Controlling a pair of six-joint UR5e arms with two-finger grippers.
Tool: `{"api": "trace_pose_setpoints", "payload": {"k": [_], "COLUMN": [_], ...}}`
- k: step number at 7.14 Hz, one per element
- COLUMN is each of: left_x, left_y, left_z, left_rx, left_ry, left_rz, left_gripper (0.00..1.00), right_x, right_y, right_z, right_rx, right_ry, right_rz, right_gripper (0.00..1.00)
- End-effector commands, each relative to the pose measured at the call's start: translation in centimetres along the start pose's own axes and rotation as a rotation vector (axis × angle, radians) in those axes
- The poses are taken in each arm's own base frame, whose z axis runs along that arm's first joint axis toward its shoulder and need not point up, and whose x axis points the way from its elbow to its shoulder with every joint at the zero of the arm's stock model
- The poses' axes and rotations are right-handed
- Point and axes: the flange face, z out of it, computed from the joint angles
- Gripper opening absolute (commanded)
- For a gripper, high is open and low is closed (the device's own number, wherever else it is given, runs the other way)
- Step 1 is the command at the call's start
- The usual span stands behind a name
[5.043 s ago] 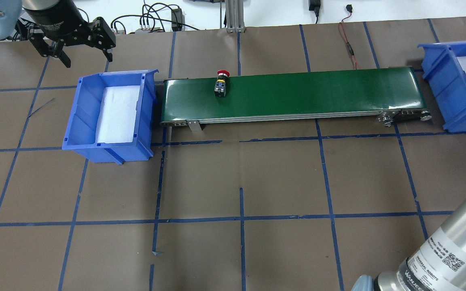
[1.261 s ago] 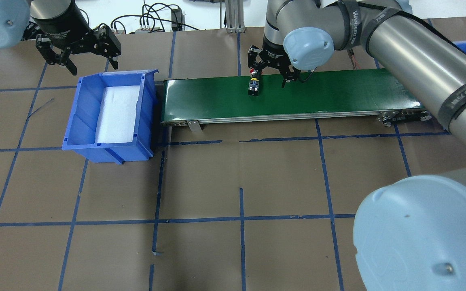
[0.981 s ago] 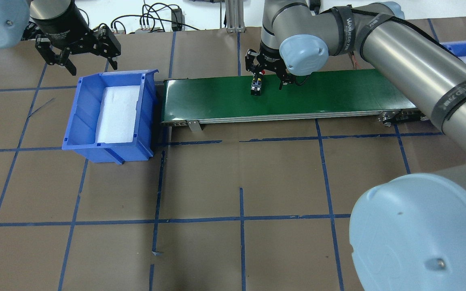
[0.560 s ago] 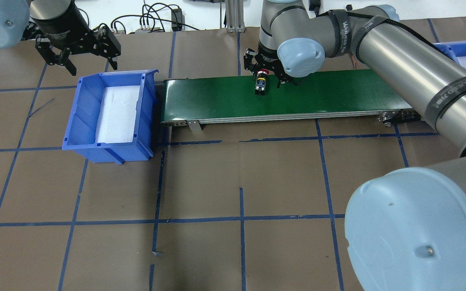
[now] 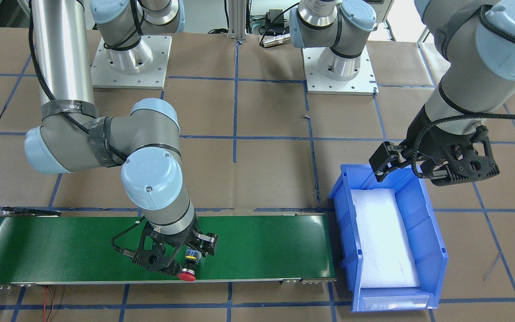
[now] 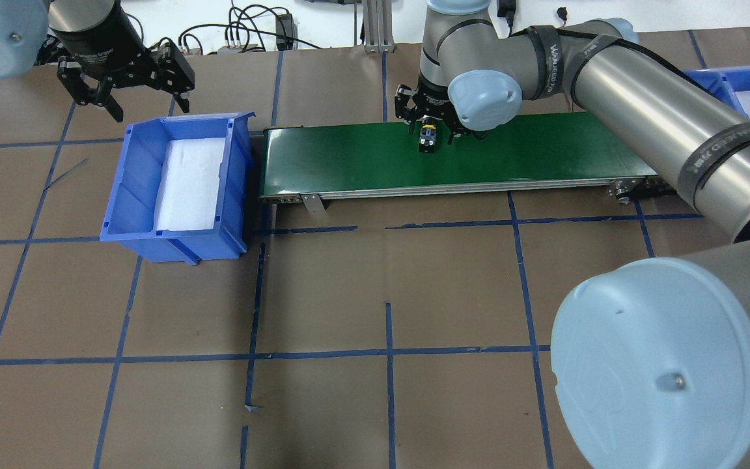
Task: Transport two buttons from left to right
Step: 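Carry the red button with the right gripper to the far blue bin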
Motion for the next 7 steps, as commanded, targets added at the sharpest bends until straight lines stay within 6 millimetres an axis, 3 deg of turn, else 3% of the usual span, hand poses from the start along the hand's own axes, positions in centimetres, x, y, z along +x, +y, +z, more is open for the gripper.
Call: {"api": "trace_pose_setpoints", "payload": {"k": [1, 2, 5, 7], "left_x": [0.0, 0.0, 0.0, 0.0], "left_y": [0.0, 0.0, 0.0, 0.0], "left_z": [0.0, 0.0, 0.0, 0.0], "left_rx": [-0.001, -0.001, -0.001, -0.001], "left_ry": [0.000, 0.000, -0.002, -0.002], "left_rz": [0.000, 0.000, 0.000, 0.000], "left_gripper": [1.00, 1.00, 1.00, 1.00], "right_x": [0.1, 0.3, 1.7, 2.0], "right_y": [0.1, 0.0, 0.6, 0.3], "right_z": [0.3, 0.3, 1.8, 1.6], "right_rx": [-0.006, -0.004, -0.020, -0.016], "right_ry": [0.004, 0.010, 0.027, 0.024], "right_rz": [-0.041, -0.072, -0.126, -0.124], "right_gripper": [0.75, 0.64, 0.52, 0.18]}}
